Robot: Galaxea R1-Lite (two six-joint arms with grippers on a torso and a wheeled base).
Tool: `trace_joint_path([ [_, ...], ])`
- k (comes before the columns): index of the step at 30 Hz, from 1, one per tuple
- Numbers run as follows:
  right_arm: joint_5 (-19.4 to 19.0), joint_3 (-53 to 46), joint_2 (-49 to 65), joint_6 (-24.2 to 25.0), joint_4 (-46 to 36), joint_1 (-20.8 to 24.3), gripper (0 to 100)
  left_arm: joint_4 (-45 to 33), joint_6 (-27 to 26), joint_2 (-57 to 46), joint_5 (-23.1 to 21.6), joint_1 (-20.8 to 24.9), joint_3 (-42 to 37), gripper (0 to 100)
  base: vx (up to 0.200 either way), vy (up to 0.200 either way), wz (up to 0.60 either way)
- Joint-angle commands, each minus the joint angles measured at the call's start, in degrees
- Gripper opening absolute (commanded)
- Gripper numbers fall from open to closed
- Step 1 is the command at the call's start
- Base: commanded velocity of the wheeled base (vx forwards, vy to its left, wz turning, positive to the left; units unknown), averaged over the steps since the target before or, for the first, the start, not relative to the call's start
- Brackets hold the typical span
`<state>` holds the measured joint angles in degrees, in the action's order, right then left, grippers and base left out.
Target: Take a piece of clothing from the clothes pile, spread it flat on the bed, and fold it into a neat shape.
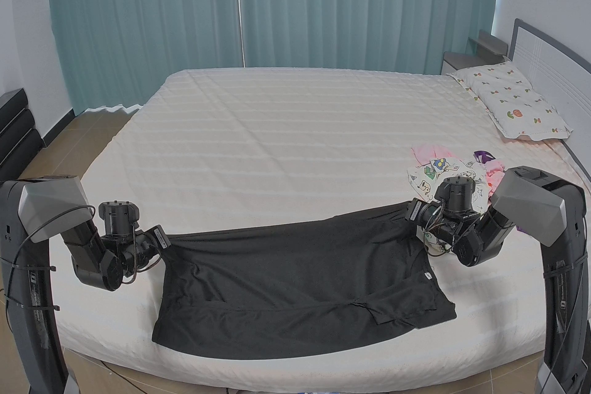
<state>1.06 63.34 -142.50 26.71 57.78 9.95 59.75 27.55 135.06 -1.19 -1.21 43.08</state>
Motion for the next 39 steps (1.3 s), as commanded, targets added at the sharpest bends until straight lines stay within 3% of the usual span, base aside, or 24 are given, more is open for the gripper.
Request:
trace_joint_path([
  [1, -0.4, -5.0, 3.4, 0.0, 0.4, 0.1, 0, 2.6, -1.2, -1.8, 0.0, 0.0, -4.7, 0, 0.0, 0.0, 0.0],
  [9, -0.5, -15.7, 5.2, -0.6, 5.9, 0.1, 0, 9.6, -5.4, -1.8, 0.0, 0.2, -13.5, 0, 0.0, 0.0, 0.0],
  [23, -2.3, -31.6, 4.5, -3.7, 14.5, 0.5, 0, 17.8, -7.4, 0.3, 0.0, 3.5, -25.8, 0, 0.0, 0.0, 0.0],
  [39, -2.6, -38.3, 1.2, -4.6, 23.4, 0.5, 0, 24.5, -8.5, 3.9, -0.2, 3.5, -32.0, 0, 0.0, 0.0, 0.0],
])
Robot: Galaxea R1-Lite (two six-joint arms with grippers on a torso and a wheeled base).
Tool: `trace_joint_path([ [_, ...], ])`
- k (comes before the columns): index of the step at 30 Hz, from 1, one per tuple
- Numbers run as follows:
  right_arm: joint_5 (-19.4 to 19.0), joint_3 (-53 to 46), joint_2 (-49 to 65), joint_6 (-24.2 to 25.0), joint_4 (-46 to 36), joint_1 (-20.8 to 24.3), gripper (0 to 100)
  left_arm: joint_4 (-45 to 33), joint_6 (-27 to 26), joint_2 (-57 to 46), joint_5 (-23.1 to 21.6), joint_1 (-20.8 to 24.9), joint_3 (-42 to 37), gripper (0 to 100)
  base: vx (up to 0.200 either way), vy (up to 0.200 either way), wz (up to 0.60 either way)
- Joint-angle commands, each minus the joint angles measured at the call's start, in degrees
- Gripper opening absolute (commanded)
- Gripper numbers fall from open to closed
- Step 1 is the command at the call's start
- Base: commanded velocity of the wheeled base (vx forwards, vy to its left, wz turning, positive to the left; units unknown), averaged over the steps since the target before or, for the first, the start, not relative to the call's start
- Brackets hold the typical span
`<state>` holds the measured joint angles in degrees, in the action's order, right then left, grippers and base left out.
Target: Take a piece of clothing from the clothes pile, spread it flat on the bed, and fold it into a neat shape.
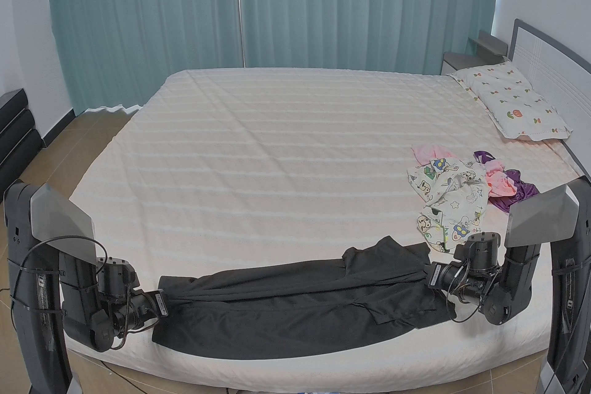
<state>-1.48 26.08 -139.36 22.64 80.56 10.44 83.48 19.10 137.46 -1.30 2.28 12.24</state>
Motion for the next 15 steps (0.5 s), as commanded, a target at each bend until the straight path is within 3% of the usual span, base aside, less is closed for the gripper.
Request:
trace_joint_path([
  [1, 0.0, -1.2, -2.4, -0.8, 1.2, 0.0, 0, 1.5, 0.0, 1.8, -0.1, 0.1, -1.6, 0, 0.0, 0.0, 0.0],
  [2, 0.0, -1.3, -2.6, -0.8, 1.4, 0.0, 0, 1.7, 0.0, 1.8, -0.1, 0.1, -1.7, 0, 0.0, 0.0, 0.0],
  [3, -0.2, -1.6, -2.9, -0.8, 2.9, 0.0, 100, 3.0, 0.1, 2.0, -0.2, 0.3, -2.2, 100, 0.0, 0.0, 0.0],
  [8, -2.4, -4.9, 0.0, 0.4, 7.5, -0.2, 100, 6.5, 0.2, 1.9, -0.1, -0.1, -4.4, 100, 0.0, 0.0, 0.0],
  [15, -4.9, -5.6, 6.4, 4.0, 7.2, -3.2, 100, 6.5, 2.9, -1.5, -0.2, -2.5, -4.9, 100, 0.0, 0.0, 0.0],
])
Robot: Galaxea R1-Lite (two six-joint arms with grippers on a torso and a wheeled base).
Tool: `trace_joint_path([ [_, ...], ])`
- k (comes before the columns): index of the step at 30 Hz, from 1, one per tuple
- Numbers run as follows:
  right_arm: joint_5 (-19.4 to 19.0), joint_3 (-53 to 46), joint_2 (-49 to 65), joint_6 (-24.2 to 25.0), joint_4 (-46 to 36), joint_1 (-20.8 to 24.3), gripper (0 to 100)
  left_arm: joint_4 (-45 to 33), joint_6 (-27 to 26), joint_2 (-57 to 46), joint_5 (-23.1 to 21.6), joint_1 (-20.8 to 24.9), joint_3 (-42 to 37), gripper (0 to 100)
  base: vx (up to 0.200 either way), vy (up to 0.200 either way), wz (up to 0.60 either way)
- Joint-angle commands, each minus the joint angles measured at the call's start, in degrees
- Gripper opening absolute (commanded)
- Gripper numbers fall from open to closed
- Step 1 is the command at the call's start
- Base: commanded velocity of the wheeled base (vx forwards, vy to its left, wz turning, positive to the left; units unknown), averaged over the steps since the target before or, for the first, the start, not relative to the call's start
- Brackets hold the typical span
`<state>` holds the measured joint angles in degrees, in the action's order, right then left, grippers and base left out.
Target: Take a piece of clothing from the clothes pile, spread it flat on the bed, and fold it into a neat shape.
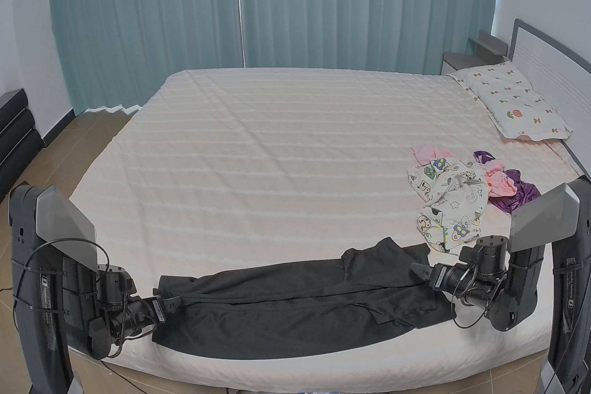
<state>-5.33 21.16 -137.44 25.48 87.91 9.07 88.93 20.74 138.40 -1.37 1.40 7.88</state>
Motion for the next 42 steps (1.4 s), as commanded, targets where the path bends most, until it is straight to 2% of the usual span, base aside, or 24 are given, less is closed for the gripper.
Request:
trace_joint_path([
  [1, -1.9, -0.5, 5.2, 1.3, -0.2, -2.6, 100, 1.1, 4.4, -4.9, -0.5, -2.5, -0.2, 100, 0.0, 0.0, 0.0],
  [6, -3.8, 1.2, 4.7, 3.6, -1.0, -1.3, 100, 1.1, 11.6, -8.6, -0.5, -2.9, 3.2, 100, 0.0, 0.0, 0.0],
  [9, -4.6, 5.9, 4.2, 4.8, -7.3, 0.8, 100, 1.1, 14.7, -9.2, -0.5, -2.5, 4.3, 100, 0.0, 0.0, 0.0],
  [12, -4.9, 11.2, 4.3, 7.4, -15.2, 2.4, 100, 1.0, 21.8, -9.6, -0.5, -0.9, 6.5, 100, 0.0, 0.0, 0.0],
  [15, -5.6, 14.7, 2.8, 8.3, -18.2, 2.9, 100, 0.1, 26.1, -8.8, -0.7, 0.0, 8.0, 100, 0.0, 0.0, 0.0],
  [23, -6.5, 19.8, -1.2, 8.1, -20.8, 2.9, 100, 0.0, 26.5, -6.1, -2.4, 0.1, 7.9, 100, 0.0, 0.0, 0.0],
  [29, -6.6, 19.4, -1.0, 7.6, -23.3, 2.7, 100, 0.1, 26.5, -5.6, -2.6, -0.1, 7.8, 100, 0.0, 0.0, 0.0],
  [30, -6.6, 19.2, -1.0, 7.6, -23.3, 2.7, 0, 0.1, 26.5, -5.5, -2.6, -0.1, 7.8, 100, 0.0, 0.0, 0.0],
  [42, -6.5, 13.0, 2.7, 6.9, -23.3, 1.7, 0, 0.1, 26.5, -5.1, -2.5, -0.1, 7.2, 100, 0.0, 0.0, 0.0],
])
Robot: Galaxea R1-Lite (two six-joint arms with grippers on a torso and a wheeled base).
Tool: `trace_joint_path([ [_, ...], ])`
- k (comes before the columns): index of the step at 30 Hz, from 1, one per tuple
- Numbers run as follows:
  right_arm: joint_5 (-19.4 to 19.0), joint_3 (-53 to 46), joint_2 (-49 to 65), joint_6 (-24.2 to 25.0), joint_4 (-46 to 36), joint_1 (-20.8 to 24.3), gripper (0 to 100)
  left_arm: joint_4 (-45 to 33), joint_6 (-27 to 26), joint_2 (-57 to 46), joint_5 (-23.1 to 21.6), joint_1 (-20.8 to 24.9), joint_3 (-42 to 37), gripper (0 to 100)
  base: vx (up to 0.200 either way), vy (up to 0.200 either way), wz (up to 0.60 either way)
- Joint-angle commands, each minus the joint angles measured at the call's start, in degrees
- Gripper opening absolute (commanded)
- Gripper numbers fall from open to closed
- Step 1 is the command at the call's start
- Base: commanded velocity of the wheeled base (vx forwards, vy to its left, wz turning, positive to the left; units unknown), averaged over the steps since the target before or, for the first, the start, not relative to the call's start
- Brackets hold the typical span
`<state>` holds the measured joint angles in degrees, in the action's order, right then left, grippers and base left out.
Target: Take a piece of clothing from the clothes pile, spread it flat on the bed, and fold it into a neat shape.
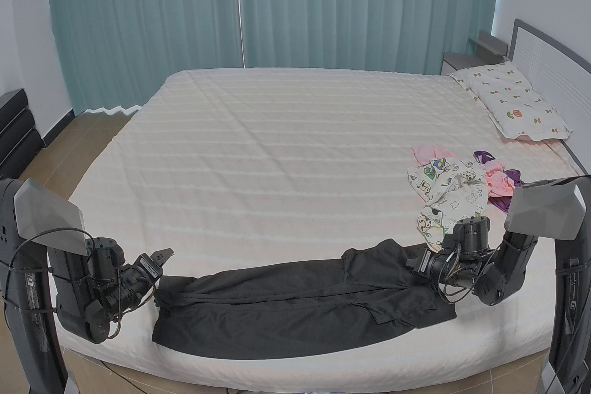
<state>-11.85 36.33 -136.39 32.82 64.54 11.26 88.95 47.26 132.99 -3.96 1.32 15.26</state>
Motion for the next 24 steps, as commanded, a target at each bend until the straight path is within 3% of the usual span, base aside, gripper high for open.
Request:
trace_joint_path([
  [1, 0.1, -2.2, 1.7, -0.6, 0.2, -0.5, 0, 0.1, 0.0, 0.3, 0.1, 0.0, -0.1, 100, 0.0, 0.0, 0.0],
  [8, 0.1, -3.8, 2.1, -3.3, 0.1, -1.7, 0, 0.5, -0.7, 1.0, 0.8, 0.1, -0.6, 100, 0.0, 0.0, 0.0],
  [9, 0.1, -4.1, 2.1, -3.7, 0.1, -1.8, 100, 0.6, -0.7, 1.0, 0.8, 0.0, -0.7, 100, 0.0, 0.0, 0.0],
  [19, 0.6, -5.4, 4.1, -4.0, 1.0, -2.1, 100, 0.7, -0.8, 0.3, 0.6, 0.2, -3.3, 100, 0.0, 0.0, 0.0],
  [24, 0.6, -5.7, 4.6, -3.9, 1.0, -2.1, 100, 0.7, -0.8, 0.3, 0.6, 0.2, -3.7, 100, -0.2, 0.0, 0.0],
])
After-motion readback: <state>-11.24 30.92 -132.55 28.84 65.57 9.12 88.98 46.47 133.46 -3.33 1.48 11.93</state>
